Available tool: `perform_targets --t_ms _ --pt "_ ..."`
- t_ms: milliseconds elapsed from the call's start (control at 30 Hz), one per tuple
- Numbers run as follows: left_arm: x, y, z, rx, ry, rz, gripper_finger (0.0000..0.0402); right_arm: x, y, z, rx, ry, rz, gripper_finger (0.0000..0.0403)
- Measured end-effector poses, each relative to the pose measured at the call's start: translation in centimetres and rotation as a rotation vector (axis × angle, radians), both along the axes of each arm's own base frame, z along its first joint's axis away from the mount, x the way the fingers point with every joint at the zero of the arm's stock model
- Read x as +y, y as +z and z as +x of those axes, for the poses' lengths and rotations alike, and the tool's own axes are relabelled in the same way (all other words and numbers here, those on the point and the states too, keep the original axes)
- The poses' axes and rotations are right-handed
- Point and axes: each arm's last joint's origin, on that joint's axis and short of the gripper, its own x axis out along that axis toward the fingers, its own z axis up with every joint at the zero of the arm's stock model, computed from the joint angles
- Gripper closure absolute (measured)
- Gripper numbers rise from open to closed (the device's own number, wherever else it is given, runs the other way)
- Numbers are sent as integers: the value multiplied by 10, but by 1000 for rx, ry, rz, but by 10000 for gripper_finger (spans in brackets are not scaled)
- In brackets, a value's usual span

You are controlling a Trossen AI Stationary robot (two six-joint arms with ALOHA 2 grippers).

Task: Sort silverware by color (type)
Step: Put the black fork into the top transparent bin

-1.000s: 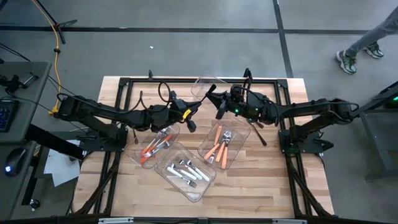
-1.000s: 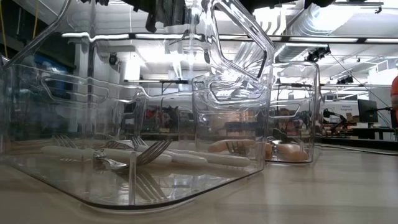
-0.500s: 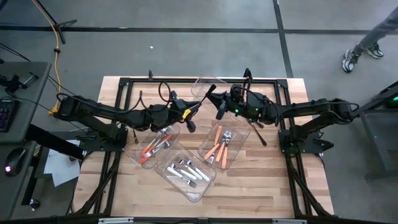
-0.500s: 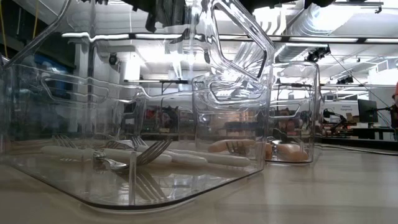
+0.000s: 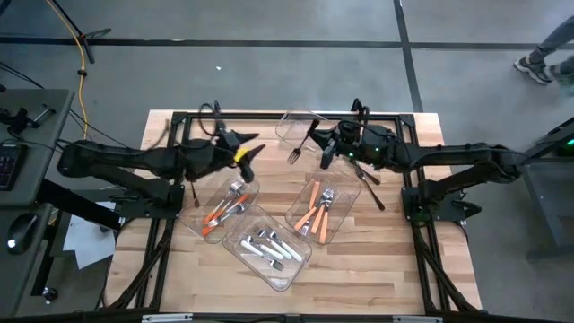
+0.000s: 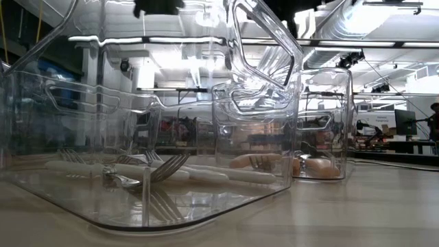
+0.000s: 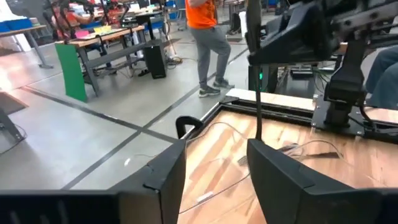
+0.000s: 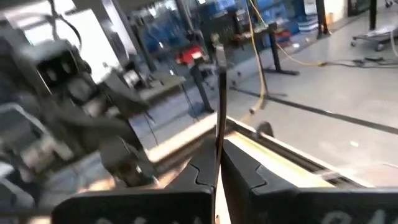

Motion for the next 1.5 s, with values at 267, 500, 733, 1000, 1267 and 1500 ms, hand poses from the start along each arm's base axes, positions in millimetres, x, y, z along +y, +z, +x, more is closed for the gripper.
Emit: perform_targets --t_ms 267,500,733,1000,1267,1500 --pt "-1 -9 -58 -100 -47 -119 241 -3 9 -41 171 -31 -33 403" --pt "-5 -31 -86 -290 -96 -162 265 -2 16 -62 201 -89 -36 403" --pt "-7 -32 -90 -319 -201 -156 331 -1 15 -62 211 -79 -38 403" --pt "-13 -20 -89 -432 -438 -186 396 -1 15 -62 215 -40 -46 403" --pt "-14 -19 -89 -439 -447 -178 401 -1 15 -62 213 -41 -45 403" --pt "-13 -19 -90 -448 -423 -194 401 -4 14 -57 245 -109 -36 403"
